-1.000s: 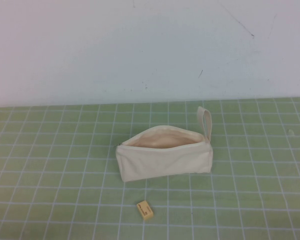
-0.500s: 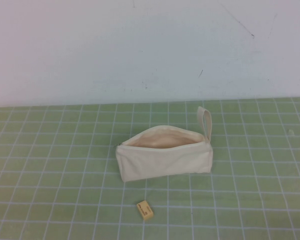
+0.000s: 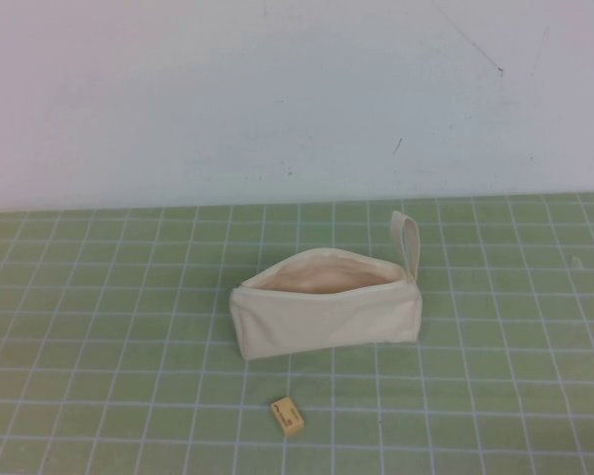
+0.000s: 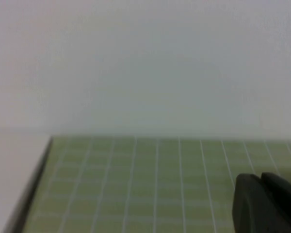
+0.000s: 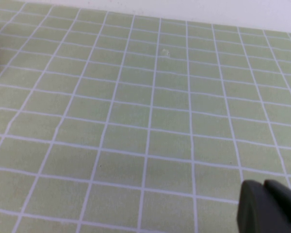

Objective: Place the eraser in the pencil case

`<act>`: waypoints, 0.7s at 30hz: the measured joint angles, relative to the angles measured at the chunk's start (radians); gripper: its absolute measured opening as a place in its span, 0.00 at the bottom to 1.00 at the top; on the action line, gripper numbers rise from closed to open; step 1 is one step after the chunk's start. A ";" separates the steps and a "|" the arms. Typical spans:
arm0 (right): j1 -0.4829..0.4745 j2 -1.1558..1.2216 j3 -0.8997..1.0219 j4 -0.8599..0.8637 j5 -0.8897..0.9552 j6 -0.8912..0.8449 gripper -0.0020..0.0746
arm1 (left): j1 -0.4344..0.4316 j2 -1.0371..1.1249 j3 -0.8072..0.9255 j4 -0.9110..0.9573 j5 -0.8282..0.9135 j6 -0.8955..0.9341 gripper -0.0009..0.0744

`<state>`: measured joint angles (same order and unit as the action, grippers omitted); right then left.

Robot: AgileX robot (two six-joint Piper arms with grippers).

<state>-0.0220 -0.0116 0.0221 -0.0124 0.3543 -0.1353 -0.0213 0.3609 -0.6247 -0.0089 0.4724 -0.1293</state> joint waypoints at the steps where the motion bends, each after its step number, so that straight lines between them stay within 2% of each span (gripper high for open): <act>1: 0.000 0.000 0.000 0.000 0.000 0.000 0.03 | 0.000 0.037 -0.014 -0.044 0.037 0.061 0.01; 8: 0.000 0.000 0.000 0.000 0.000 0.000 0.03 | 0.000 0.344 -0.035 -0.449 0.320 0.572 0.01; 13: 0.000 0.000 0.000 0.000 0.000 0.000 0.03 | 0.000 0.533 -0.035 -0.658 0.357 0.864 0.01; 17: 0.000 0.000 0.000 0.000 0.000 0.000 0.03 | -0.010 0.646 -0.037 -0.778 0.357 0.967 0.01; 21: 0.000 0.000 0.000 0.000 0.000 0.000 0.03 | -0.090 0.746 -0.058 -0.771 0.346 0.989 0.01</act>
<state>-0.0220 -0.0116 0.0221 -0.0124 0.3543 -0.1353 -0.1117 1.1066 -0.6828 -0.7794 0.8187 0.8596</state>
